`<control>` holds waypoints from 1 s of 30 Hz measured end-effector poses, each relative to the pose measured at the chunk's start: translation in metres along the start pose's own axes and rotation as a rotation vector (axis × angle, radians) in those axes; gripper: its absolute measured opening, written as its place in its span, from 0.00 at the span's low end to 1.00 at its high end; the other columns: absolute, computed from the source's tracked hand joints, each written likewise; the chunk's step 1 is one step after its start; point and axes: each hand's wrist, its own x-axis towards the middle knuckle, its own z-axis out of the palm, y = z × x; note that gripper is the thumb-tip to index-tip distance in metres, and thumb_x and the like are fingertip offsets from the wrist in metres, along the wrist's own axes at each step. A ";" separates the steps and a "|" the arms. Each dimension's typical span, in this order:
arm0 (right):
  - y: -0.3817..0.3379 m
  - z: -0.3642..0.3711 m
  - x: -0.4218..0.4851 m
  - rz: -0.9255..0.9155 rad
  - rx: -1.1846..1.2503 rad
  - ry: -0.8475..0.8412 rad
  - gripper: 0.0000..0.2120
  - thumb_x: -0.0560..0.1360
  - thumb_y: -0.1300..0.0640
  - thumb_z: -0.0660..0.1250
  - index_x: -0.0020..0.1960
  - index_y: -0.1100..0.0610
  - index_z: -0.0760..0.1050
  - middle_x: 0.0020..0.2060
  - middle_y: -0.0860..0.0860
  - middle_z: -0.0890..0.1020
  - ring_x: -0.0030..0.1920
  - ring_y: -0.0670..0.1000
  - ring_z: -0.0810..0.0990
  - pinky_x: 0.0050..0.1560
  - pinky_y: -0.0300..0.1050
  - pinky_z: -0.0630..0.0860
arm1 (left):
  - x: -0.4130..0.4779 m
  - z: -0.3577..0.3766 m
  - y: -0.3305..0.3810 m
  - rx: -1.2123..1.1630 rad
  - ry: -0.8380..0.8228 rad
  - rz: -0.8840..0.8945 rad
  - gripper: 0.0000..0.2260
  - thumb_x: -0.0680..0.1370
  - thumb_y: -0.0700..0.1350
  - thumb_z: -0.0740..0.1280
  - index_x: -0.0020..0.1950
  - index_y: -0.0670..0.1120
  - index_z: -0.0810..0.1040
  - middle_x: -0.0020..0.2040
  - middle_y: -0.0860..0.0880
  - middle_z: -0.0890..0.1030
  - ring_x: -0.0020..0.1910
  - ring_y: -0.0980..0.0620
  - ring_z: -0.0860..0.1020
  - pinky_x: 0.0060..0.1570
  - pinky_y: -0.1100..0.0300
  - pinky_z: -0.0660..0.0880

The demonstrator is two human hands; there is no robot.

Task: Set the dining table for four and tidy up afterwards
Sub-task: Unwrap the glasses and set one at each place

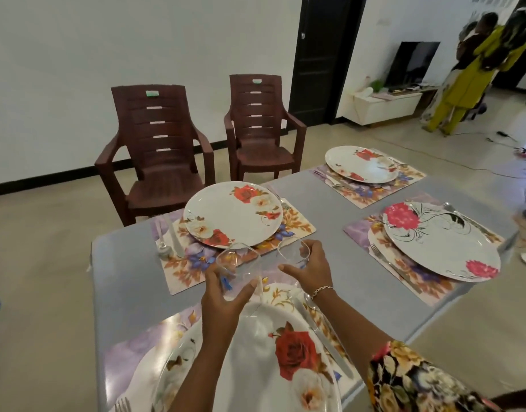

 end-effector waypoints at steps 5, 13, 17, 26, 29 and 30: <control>0.011 0.013 0.013 0.034 -0.017 0.009 0.33 0.62 0.54 0.79 0.60 0.60 0.65 0.53 0.54 0.73 0.52 0.52 0.73 0.48 0.40 0.68 | 0.005 0.006 -0.008 0.010 0.009 -0.016 0.27 0.62 0.61 0.72 0.52 0.48 0.69 0.48 0.52 0.78 0.48 0.58 0.76 0.44 0.69 0.71; 0.025 -0.002 0.020 0.090 0.069 -0.136 0.45 0.64 0.57 0.77 0.73 0.57 0.54 0.64 0.58 0.68 0.63 0.54 0.70 0.63 0.45 0.68 | -0.015 0.040 -0.006 0.069 0.028 0.012 0.24 0.63 0.59 0.74 0.51 0.48 0.71 0.47 0.58 0.78 0.47 0.66 0.76 0.41 0.76 0.71; 0.049 -0.047 0.013 0.039 0.175 -0.177 0.40 0.66 0.62 0.76 0.72 0.57 0.57 0.58 0.56 0.69 0.59 0.49 0.70 0.63 0.41 0.68 | -0.028 0.081 0.006 0.081 -0.001 0.058 0.20 0.65 0.55 0.76 0.49 0.51 0.71 0.45 0.55 0.78 0.45 0.61 0.76 0.41 0.73 0.71; 0.132 -0.211 0.021 -0.106 0.217 -0.268 0.33 0.62 0.54 0.71 0.62 0.42 0.60 0.56 0.44 0.71 0.59 0.42 0.71 0.59 0.30 0.69 | -0.046 0.265 0.046 0.044 -0.072 0.143 0.23 0.63 0.61 0.71 0.47 0.48 0.69 0.49 0.54 0.78 0.47 0.58 0.76 0.44 0.72 0.71; 0.159 -0.262 0.031 -0.146 0.143 -0.258 0.33 0.62 0.52 0.71 0.62 0.42 0.60 0.59 0.42 0.69 0.60 0.41 0.70 0.62 0.34 0.70 | -0.051 0.333 0.059 0.066 -0.152 0.170 0.21 0.64 0.60 0.71 0.47 0.51 0.67 0.47 0.52 0.76 0.44 0.58 0.75 0.41 0.72 0.72; 0.167 -0.277 0.035 -0.134 0.134 -0.255 0.34 0.61 0.52 0.72 0.63 0.43 0.60 0.60 0.43 0.69 0.61 0.43 0.70 0.63 0.38 0.70 | -0.052 0.354 0.064 0.072 -0.179 0.169 0.21 0.65 0.59 0.71 0.48 0.52 0.67 0.46 0.52 0.75 0.44 0.58 0.74 0.41 0.72 0.72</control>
